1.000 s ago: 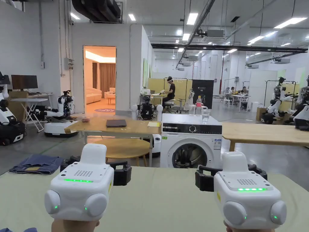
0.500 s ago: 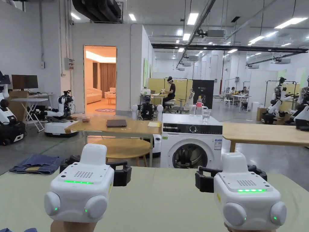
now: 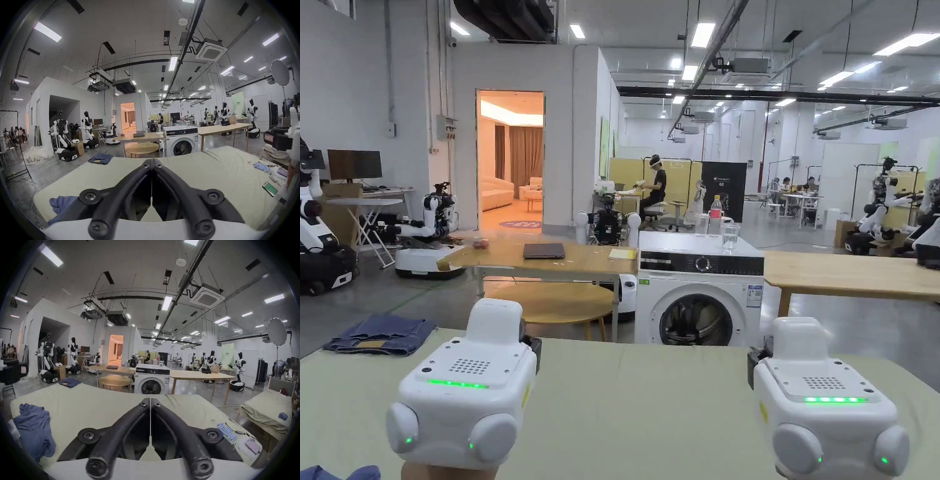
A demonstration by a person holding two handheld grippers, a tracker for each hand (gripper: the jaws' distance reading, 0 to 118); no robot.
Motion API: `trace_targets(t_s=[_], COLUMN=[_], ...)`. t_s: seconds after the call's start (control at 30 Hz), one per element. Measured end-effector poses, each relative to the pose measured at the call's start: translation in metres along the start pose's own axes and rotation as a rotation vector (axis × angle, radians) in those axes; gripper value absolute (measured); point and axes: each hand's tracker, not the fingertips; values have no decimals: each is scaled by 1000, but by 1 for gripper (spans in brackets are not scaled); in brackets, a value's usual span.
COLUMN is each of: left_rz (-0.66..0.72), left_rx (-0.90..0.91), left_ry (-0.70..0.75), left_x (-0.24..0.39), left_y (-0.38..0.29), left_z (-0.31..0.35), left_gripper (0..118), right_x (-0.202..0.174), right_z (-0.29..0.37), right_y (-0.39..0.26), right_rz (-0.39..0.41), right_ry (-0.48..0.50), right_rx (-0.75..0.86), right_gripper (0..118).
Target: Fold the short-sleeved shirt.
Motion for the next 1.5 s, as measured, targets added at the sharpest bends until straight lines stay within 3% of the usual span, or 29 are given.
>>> trace_targets(t_s=[0.1, 0.2, 0.53, 0.73, 0.77, 0.8, 0.87, 1.03, 1.27, 1.33, 1.37, 1.4, 1.43, 1.5], left_rz=[-17, 7, -52, 4, 21, 50, 116, 222, 201, 199, 116, 97, 127, 128], left_rx=[-4, -11, -100, -332, -378, -437, -532, -700, -920, -1022, -1061, -966, -986, -947], left_ry=[60, 115, 477, 464, 441, 407, 356, 236, 167, 111, 138, 124, 128, 113], left_x=[-10, -44, -210, -267, -273, -277, -282, -271, -236, -230, -225, -226, -228, -236], left_y=[-2, -6, -25, -69, -82, -95, -123, -197, -296, -320, -326, -316, -309, -297], left_z=[4, 17, 103, 93, 85, 73, 48, -34, -141, -155, -149, -145, -143, -130], left_gripper=[0, 0, 0, 0, 4, 30, 117, 116, 116, 110, 110, 109, 104, 59], right_x=[-16, -40, -216, -271, -275, -279, -285, -287, -269, -263, -259, -256, -255, -245], right_z=[-1, -4, 5, 10, 11, 9, 5, -7, -37, -44, -48, -51, -52, -55], right_y=[-8, -5, -36, -66, -70, -74, -82, -100, -122, -127, -129, -131, -131, -132], right_rz=[26, 10, 1, 7, 7, 5, 11, 57, 73, 75, 77, 80, 81, 59], right_ry=[-1, 57, 417, 523, 532, 538, 544, 540, 475, 457, 445, 434, 424, 407], right_rx=[18, 14, -35, -73, -79, -86, -95, -110, -154, -165, -173, -180, -185, -193], right_gripper=[0, 0, 0, 0, 0, 0, 0, 0, 0, 0, 0, 0, 0, 0])
